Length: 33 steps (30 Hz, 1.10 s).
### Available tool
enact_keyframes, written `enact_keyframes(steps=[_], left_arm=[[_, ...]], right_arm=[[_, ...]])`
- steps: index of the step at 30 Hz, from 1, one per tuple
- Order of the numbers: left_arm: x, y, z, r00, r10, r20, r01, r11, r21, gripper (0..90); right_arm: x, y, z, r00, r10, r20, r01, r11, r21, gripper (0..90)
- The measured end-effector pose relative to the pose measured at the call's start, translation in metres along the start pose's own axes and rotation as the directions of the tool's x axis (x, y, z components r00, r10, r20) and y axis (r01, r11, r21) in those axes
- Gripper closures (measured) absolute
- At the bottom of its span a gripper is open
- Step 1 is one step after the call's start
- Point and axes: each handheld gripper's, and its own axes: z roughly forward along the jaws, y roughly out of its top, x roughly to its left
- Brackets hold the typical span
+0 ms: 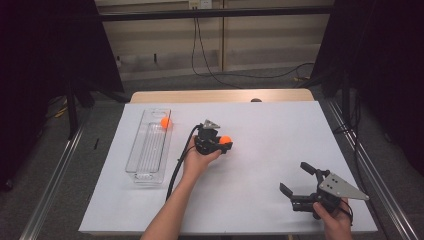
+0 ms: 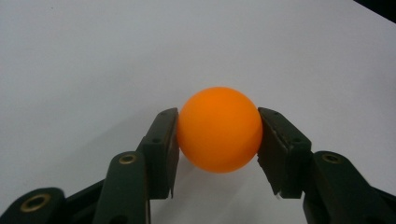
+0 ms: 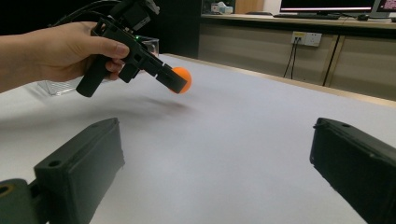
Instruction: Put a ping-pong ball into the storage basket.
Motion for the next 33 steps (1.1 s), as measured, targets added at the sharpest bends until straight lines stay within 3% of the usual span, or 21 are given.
enact_keyframes(steps=[13, 33], left_arm=[[-0.002, -0.001, -0.015, 0.9998, 0.02, 0.008, -0.02, 0.9997, 0.014, 50.9], [0.004, -0.009, -0.029, 1.0, 0.006, -0.005, -0.006, 0.9996, 0.027, 50.9]], right_arm=[[0.001, 0.0, 0.001, 1.0, -0.003, -0.002, 0.003, 1.0, 0.0, 2.2], [-0.001, 0.0, -0.001, 0.9999, 0.0, 0.011, 0.0, 1.0, -0.004, 2.1]])
